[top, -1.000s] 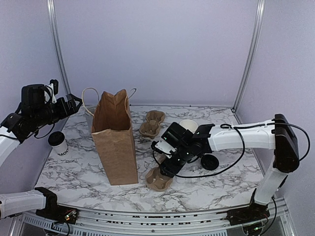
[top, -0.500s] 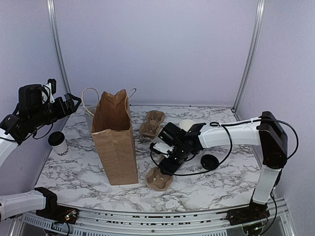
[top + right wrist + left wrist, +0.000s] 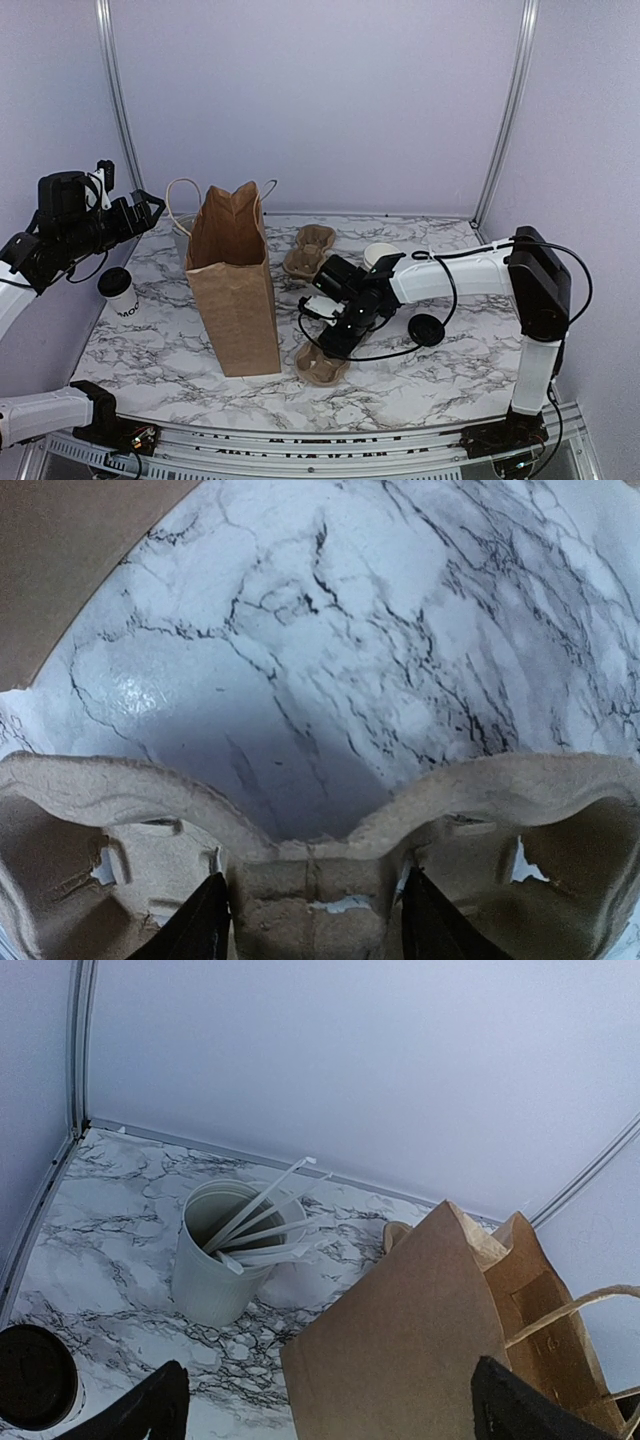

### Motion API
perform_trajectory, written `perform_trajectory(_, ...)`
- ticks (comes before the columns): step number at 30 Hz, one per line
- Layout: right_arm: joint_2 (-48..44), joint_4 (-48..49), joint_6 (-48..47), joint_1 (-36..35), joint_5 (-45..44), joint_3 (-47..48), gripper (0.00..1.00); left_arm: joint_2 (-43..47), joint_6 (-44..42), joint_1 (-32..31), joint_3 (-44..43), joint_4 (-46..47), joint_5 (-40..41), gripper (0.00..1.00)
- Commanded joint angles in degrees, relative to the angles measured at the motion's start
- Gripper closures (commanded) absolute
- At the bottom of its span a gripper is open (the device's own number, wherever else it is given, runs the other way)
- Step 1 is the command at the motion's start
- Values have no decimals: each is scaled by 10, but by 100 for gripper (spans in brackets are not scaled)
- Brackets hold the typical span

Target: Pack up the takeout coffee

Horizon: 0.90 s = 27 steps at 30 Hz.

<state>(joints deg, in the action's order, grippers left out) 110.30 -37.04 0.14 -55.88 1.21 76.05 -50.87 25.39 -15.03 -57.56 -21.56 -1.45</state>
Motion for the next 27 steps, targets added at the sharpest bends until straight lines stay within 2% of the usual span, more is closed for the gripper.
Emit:
perform_trajectory(1,8,-8,3,-5,2,22,45,-2,-4,1,5,7,0,1)
perform_trajectory(17,4,-3,12,-4,10,28,71,-13,-4,2,-12,8,-22,1)
perform_trajectory(27,-51,24,26,5,20,-6,76,-18,11,1,-51,0,-59,1)
